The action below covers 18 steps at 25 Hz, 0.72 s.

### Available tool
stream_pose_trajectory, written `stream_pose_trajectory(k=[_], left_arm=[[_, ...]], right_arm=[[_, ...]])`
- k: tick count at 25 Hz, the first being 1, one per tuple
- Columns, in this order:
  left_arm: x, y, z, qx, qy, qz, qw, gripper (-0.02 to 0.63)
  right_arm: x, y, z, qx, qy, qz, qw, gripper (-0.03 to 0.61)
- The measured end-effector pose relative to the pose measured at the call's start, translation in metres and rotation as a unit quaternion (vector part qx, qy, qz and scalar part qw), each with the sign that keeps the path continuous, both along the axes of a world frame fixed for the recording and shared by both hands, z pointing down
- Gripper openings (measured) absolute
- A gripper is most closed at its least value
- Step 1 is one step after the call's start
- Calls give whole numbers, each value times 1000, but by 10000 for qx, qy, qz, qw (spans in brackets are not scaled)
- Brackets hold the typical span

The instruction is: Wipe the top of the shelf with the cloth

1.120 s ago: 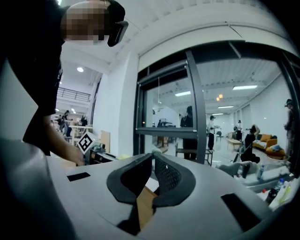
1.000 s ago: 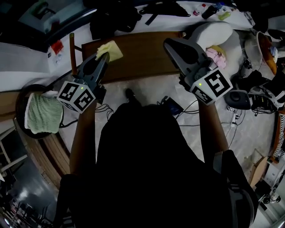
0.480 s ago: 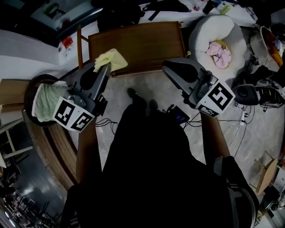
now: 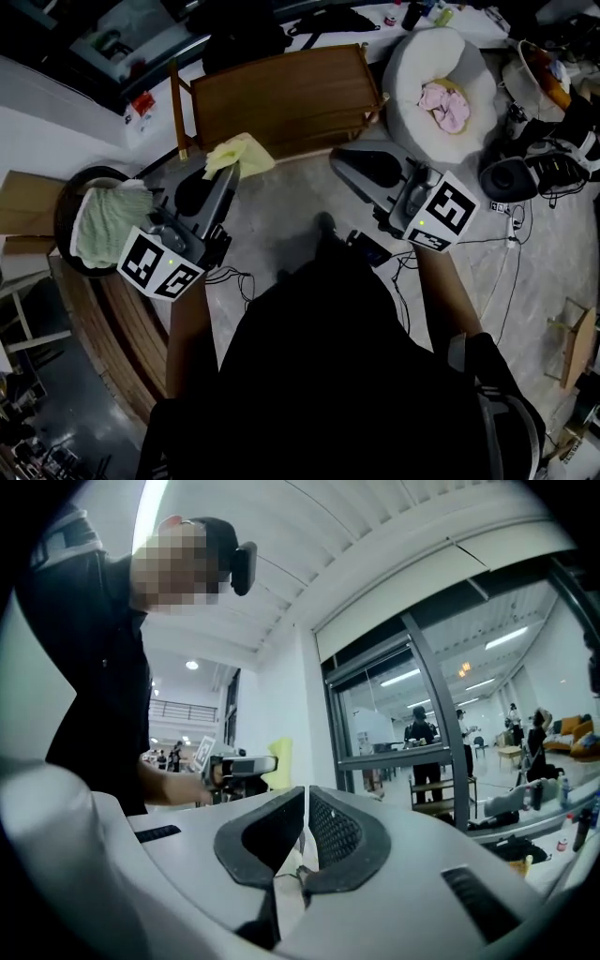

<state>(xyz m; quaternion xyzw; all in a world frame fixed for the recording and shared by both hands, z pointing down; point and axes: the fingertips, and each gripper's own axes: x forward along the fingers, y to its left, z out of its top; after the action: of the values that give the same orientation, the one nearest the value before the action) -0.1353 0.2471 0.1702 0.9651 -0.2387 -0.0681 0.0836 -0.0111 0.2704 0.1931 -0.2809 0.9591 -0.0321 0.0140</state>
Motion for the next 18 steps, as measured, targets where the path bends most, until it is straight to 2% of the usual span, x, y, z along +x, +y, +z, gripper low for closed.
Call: stream_pose_trajectory(k=[4,8,11,15,18], left_arm=[[-51,49,15,-172,-16,150,9997,35],[-89,84,29,-384,224,63,9990,35],[-102,100,31,-441,228,133,9987,35],[-101,117,39,-389,55,415,9984,35],[-99,119,40,-376,132,608,9974,35]], right_arm=[[-50,43,12,15,34,163,9999,32],[-88,81,16,-26,125,-120,9998,31],[-108,102,19,-125,22,-253,9996,25],[-128,124,26,-211,-26,-315,9993,25],[-135,125,30,-223,-93,-259,9994,25]])
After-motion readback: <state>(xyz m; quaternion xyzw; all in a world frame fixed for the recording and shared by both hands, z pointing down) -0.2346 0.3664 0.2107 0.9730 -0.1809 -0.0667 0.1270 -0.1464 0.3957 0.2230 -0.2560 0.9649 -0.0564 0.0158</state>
